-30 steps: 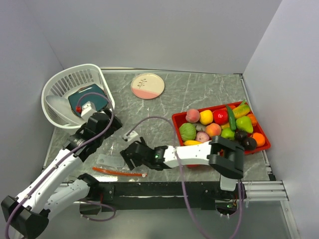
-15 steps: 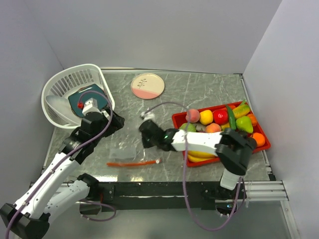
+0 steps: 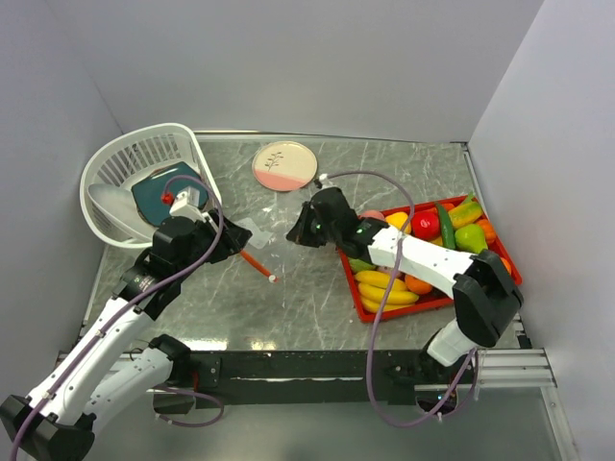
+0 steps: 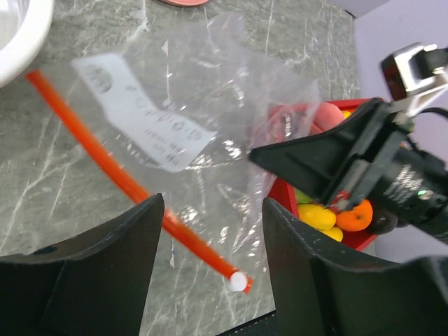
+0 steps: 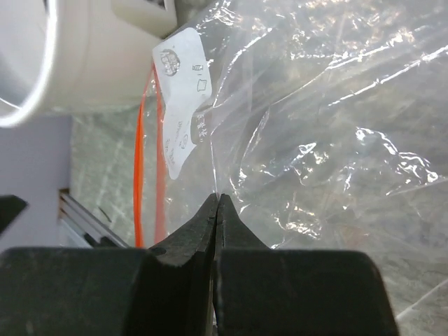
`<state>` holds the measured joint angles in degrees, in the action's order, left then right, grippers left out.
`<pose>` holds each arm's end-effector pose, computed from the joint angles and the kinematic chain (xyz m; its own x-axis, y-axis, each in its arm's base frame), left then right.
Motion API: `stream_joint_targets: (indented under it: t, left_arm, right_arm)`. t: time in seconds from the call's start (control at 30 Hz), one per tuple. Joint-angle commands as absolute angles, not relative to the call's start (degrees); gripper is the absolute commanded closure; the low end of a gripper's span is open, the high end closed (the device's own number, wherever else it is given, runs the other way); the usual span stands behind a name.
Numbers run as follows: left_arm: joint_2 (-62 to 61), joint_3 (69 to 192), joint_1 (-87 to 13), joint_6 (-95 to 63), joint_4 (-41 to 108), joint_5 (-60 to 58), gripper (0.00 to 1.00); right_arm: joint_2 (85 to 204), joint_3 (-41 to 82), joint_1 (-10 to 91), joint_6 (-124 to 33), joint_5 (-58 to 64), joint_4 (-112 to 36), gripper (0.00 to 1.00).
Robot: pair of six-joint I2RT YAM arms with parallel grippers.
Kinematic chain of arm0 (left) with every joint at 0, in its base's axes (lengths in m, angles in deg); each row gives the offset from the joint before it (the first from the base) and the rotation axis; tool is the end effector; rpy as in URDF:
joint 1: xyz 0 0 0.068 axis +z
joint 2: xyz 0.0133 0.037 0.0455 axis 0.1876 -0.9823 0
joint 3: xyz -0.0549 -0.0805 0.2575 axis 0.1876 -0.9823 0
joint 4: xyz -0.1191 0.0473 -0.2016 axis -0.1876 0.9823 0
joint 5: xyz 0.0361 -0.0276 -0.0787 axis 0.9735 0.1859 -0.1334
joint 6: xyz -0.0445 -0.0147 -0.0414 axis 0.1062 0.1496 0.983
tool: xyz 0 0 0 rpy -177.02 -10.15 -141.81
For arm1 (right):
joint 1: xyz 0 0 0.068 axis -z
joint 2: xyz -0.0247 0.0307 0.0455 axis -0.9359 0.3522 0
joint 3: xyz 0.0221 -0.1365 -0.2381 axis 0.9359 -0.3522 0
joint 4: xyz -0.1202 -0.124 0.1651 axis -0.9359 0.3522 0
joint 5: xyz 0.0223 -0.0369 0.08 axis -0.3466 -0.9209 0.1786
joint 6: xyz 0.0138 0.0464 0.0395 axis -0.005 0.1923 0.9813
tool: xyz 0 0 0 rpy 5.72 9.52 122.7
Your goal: Place the food in the zip-top bag and seal the zipper
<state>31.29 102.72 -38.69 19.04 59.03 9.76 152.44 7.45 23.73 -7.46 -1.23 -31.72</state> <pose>0.1419 -0.0728 0.3131 -0.5479 -0.5258 -0.6506 0.0531 0.7543 -0.6544 0.2373 0.2463 0.2686 -0.7993 0.1928 -0.5691 -0.2525 0.7517 0.6093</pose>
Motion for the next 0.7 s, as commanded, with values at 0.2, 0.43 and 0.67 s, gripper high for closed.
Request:
stream_joint_targets:
  t: [0.2, 0.43, 0.67]
  left_arm:
    - [32.3, 103.4, -38.2, 23.1, 57.2, 11.3, 0.38]
    - [30.8, 102.0, -35.0, 26.0, 53.2, 8.0, 0.45]
    - [27.4, 100.9, -33.2, 27.8, 48.4, 3.9, 0.49]
  right_arm:
    - [141.1, 5.0, 28.2, -2.1, -1.8, -37.6, 1.00]
    - [136.4, 1.7, 29.6, -0.4, -2.2, -41.3, 1.00]
    - [134.6, 0.4, 29.7, 0.4, -2.5, -41.8, 1.00]
